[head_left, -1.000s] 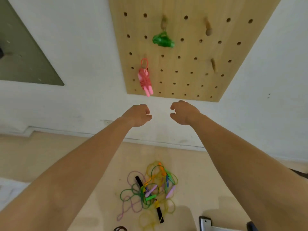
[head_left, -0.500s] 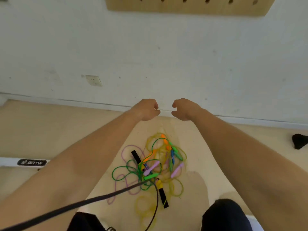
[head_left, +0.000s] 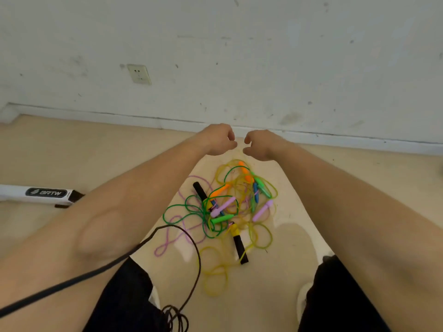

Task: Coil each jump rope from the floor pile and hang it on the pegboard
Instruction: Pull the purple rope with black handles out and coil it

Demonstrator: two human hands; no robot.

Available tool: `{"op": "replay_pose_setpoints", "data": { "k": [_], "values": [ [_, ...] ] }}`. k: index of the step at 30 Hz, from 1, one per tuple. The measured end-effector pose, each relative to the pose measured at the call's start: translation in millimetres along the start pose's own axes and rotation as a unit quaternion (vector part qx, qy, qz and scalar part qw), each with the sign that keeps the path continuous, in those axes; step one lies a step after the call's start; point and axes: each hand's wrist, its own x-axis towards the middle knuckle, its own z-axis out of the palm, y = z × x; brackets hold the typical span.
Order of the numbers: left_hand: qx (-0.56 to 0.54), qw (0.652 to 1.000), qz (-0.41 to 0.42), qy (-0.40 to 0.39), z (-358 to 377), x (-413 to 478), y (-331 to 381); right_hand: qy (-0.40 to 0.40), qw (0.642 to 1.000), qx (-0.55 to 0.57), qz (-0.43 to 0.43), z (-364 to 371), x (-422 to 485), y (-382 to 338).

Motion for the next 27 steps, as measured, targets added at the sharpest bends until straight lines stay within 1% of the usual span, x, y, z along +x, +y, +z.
{"op": "replay_pose_setpoints", "data": {
  "k": [4, 7, 10, 14, 18, 21, 24, 27],
  "values": [
    [0.009, 0.999, 0.021, -0.023, 41.4, -23.5, 5.7, -0.005, 1.0, 0.013, 0.007, 37.5, -31.5, 2.4],
    [0.019, 0.998, 0.032, -0.048, 85.9, -31.1, 5.6, -0.035, 0.999, 0.008, 0.025, 78.3, -44.8, 11.1],
    [0.013, 0.995, 0.034, -0.087, 135.9, -34.7, -2.8, -0.078, 0.995, 0.032, 0.044, 124.7, -49.6, 24.0],
    [0.008, 0.99, 0.031, -0.139, 210.8, -32.5, -28.8, -0.134, 0.987, 0.06, 0.064, 194.1, -49.8, 35.9],
    [-0.001, 0.983, -0.015, -0.182, 274.4, -21.8, -64.9, -0.177, 0.977, 0.074, 0.093, 258.8, -37.8, 42.2],
    [-0.02, 0.977, -0.066, -0.201, 309.2, -12.8, -94.8, -0.182, 0.973, 0.099, 0.106, 304.7, -24.9, 48.1],
    [-0.045, 0.973, -0.104, -0.201, 333.3, -6.1, -120.1, -0.182, 0.966, 0.132, 0.13, 341.3, -15.5, 47.7],
    [-0.081, 0.971, -0.134, -0.182, 351.3, -2.4, -134.2, -0.184, 0.961, 0.135, 0.155, 371.9, -5.5, 47.1]
  ]
}}
